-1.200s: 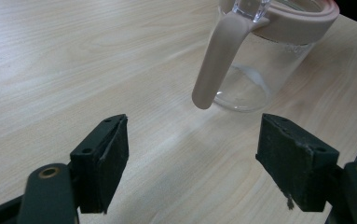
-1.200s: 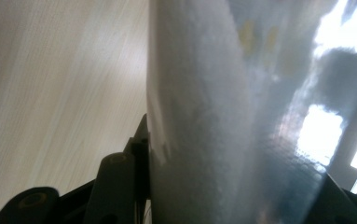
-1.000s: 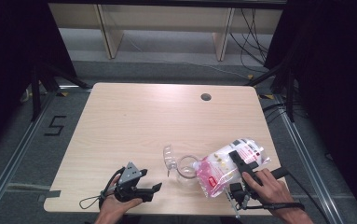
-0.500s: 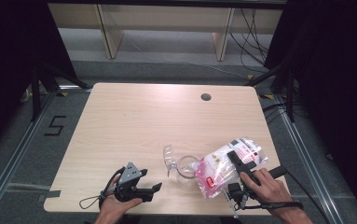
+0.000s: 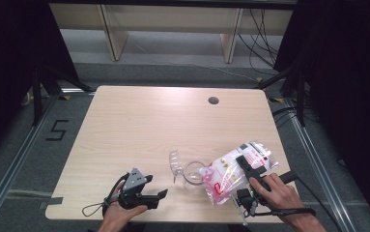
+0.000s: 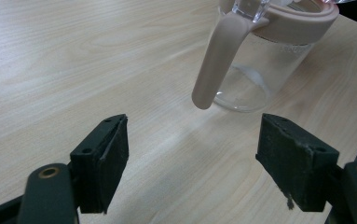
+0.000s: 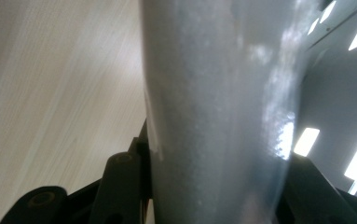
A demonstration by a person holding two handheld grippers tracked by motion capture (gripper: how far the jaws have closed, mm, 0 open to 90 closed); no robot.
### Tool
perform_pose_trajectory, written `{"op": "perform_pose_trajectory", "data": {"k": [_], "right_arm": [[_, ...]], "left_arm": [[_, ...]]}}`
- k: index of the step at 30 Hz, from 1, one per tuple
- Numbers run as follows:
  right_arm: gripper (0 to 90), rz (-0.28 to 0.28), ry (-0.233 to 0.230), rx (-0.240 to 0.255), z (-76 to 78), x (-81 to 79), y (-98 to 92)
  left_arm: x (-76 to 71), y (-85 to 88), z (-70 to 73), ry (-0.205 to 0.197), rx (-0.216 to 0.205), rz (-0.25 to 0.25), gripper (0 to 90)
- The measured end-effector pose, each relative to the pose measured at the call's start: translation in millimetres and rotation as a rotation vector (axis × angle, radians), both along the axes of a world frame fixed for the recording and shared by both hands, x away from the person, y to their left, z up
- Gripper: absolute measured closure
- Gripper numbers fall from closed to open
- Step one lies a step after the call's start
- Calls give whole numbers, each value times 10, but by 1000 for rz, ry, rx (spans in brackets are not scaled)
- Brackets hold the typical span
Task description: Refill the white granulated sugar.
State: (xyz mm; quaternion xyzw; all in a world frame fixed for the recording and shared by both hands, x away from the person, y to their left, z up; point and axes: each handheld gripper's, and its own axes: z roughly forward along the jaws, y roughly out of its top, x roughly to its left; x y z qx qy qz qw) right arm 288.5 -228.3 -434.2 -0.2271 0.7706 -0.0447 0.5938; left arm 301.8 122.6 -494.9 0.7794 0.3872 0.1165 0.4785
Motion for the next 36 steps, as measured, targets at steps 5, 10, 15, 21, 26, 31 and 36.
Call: {"op": "perform_pose_trajectory", "data": {"k": [5, 10, 15, 21, 26, 31, 36], "right_arm": [[605, 9, 1, -18, 12, -6, 4], [608, 10, 0, -24, 15, -5, 7], [611, 27, -3, -48, 39, 7, 22], [615, 17, -2, -47, 44, 1, 25], [620, 9, -2, -50, 48, 2, 25], [624, 26, -5, -68, 63, 11, 39], [628, 19, 3, -84, 72, -3, 51]], "left_arm": [[-1, -3, 0, 0, 4, 2, 246], [2, -10, -10, -1, -6, -2, 246], [1, -11, -8, 1, -6, 2, 246], [2, -9, -7, 1, -5, 0, 246], [1, -10, -7, 1, -6, 0, 246], [-1, -7, -2, 0, -1, 3, 246], [0, -9, -3, 1, -5, 0, 246]]}}
